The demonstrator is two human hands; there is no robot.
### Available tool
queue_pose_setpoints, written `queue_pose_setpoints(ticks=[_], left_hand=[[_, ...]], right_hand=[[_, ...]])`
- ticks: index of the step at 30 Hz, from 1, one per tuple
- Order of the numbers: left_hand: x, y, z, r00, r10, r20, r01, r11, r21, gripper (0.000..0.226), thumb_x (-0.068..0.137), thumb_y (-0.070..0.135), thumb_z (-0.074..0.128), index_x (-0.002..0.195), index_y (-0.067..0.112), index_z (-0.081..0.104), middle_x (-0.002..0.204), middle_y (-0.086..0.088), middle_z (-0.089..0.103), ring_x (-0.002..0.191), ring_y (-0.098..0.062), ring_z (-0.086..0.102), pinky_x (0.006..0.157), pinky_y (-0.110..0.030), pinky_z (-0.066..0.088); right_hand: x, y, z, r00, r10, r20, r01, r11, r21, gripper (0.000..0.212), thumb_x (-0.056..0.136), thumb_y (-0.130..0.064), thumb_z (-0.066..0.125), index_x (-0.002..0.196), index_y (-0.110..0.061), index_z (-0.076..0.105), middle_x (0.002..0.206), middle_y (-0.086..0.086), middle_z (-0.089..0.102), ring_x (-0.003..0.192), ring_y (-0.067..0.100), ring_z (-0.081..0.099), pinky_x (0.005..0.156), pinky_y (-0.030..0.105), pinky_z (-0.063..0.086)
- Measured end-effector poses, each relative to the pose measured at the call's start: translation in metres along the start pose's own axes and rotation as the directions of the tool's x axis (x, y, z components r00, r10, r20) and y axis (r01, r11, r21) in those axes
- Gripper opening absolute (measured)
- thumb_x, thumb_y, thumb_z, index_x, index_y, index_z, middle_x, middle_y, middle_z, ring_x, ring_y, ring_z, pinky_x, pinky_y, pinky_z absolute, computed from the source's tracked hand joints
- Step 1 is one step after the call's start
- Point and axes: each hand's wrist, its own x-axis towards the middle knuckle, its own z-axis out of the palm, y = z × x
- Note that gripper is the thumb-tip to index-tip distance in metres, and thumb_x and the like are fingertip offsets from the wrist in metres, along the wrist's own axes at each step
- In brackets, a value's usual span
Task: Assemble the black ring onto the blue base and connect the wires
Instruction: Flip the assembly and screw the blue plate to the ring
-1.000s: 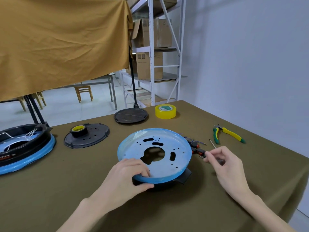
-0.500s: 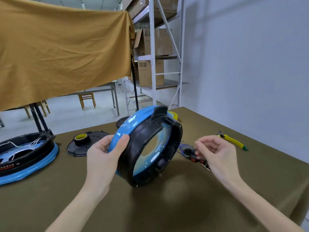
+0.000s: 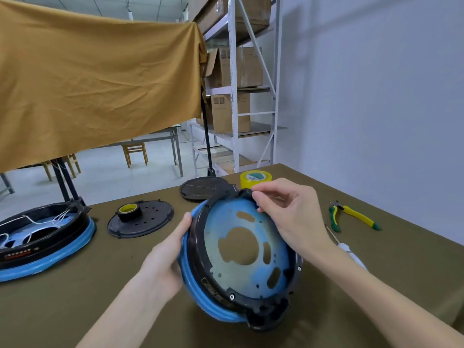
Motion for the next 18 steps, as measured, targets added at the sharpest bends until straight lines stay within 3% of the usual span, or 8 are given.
queue_pose_setpoints(ticks=[4, 6, 9, 12, 14, 18], left_hand=[[0.009, -0.017, -0.005, 0.998, -0.054, 0.045, 0.054, 0.999, -0.002, 0.049, 0.075, 0.053, 0.082, 0.105, 0.014, 0.083, 0.108, -0.012, 0.080, 0.090, -0.029, 0.079, 0.078, -0.045, 0.057], [0.014, -0.022, -0.007, 0.997, -0.031, 0.069, 0.030, 0.999, 0.012, 0.045, 0.080, 0.054, 0.078, 0.103, 0.016, 0.084, 0.109, -0.012, 0.079, 0.092, -0.028, 0.079, 0.079, -0.044, 0.057], [0.021, -0.027, -0.012, 0.993, -0.002, 0.118, -0.002, 1.000, 0.031, 0.035, 0.081, 0.056, 0.075, 0.093, 0.025, 0.086, 0.110, -0.010, 0.080, 0.093, -0.025, 0.079, 0.078, -0.041, 0.057], [0.026, -0.035, -0.017, 0.990, -0.020, 0.143, 0.008, 0.997, 0.079, 0.043, 0.080, 0.059, 0.074, 0.100, 0.023, 0.084, 0.115, -0.013, 0.078, 0.101, -0.028, 0.077, 0.074, -0.037, 0.063], [0.028, -0.040, -0.020, 0.987, -0.045, 0.152, 0.029, 0.994, 0.101, 0.048, 0.078, 0.061, 0.074, 0.104, 0.021, 0.084, 0.119, -0.016, 0.076, 0.107, -0.031, 0.075, 0.081, -0.039, 0.063], [0.031, -0.048, -0.023, 0.980, -0.094, 0.174, 0.076, 0.991, 0.109, 0.048, 0.081, 0.061, 0.072, 0.110, 0.023, 0.082, 0.123, -0.014, 0.075, 0.112, -0.029, 0.073, 0.084, -0.038, 0.062]], right_hand=[[0.000, 0.008, 0.016, 0.991, 0.042, 0.130, -0.031, 0.996, -0.086, 0.012, 0.092, -0.007, 0.076, 0.099, -0.014, 0.083, 0.090, -0.005, 0.074, 0.080, 0.015, 0.070, 0.074, 0.031, 0.060], [-0.001, 0.013, 0.026, 0.985, 0.059, 0.163, -0.038, 0.991, -0.129, 0.013, 0.092, -0.008, 0.076, 0.100, -0.015, 0.083, 0.090, -0.005, 0.075, 0.080, 0.014, 0.070, 0.077, 0.034, 0.060], [-0.001, 0.017, 0.041, 0.984, 0.059, 0.168, -0.041, 0.993, -0.111, 0.012, 0.089, -0.010, 0.079, 0.095, -0.020, 0.080, 0.084, -0.008, 0.076, 0.079, 0.011, 0.071, 0.076, 0.027, 0.060], [0.002, 0.022, 0.056, 0.986, 0.036, 0.161, -0.018, 0.993, -0.114, 0.011, 0.087, -0.012, 0.082, 0.087, -0.023, 0.079, 0.078, -0.010, 0.076, 0.074, 0.008, 0.071, 0.072, 0.019, 0.058], [0.003, 0.027, 0.066, 0.983, 0.027, 0.181, -0.001, 0.990, -0.143, 0.007, 0.087, -0.012, 0.081, 0.088, -0.019, 0.081, 0.080, -0.011, 0.076, 0.075, 0.007, 0.071, 0.072, 0.016, 0.056], [0.002, 0.036, 0.076, 0.971, 0.027, 0.238, 0.026, 0.976, -0.217, 0.004, 0.088, -0.012, 0.080, 0.090, -0.014, 0.083, 0.084, -0.005, 0.076, 0.076, 0.008, 0.069, 0.073, 0.018, 0.056]])
